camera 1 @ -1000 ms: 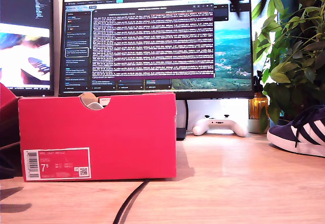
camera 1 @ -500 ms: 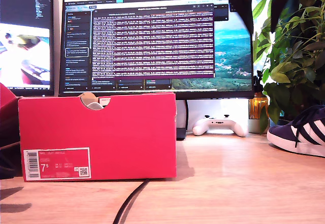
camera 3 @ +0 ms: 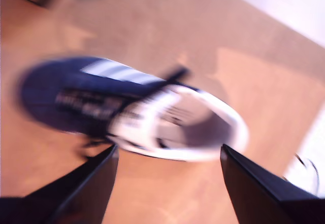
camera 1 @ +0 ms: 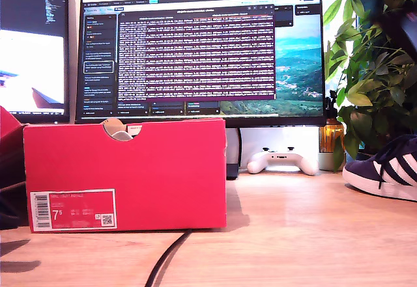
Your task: Pack the blue shoes by picking the first shoe and placing it inside the red shoebox, left side, then picking and rotating the second shoe and placing it in the shoebox
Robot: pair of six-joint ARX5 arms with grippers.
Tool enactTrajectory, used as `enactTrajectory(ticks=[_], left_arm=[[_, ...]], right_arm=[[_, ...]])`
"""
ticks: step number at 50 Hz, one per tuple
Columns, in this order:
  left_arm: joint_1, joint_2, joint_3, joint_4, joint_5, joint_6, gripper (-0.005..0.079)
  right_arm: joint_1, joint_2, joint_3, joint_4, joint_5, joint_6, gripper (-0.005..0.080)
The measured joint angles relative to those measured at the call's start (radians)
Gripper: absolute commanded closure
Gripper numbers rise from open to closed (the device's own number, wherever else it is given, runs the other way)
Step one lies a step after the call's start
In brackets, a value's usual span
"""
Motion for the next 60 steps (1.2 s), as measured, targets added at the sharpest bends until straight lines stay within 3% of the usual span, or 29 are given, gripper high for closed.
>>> enactTrajectory(ticks=[15, 29, 36, 60], left_arm=[[0.0, 0.0, 0.0, 0.0, 0.0, 0.0, 0.0764], [0.0, 0.0, 0.0, 0.0, 0.0, 0.0, 0.0764], [0.0, 0.0, 0.0, 0.0, 0.0, 0.0, 0.0764], [0.0, 0.0, 0.0, -0.027, 0.0, 0.0, 0.0764]], right_arm=[[-0.059, -0.136, -0.132, -0.002, -0.003, 0.046, 0.0164], [-0.078, -0.133, -0.221, 0.003, -0.003, 0.07, 0.0165], [-0.096, -0.137, -0.281, 0.129, -0.014, 0.068, 0.0165], [-0.156, -0.121, -0.421, 0.267, -0.069, 0.039, 0.0165]])
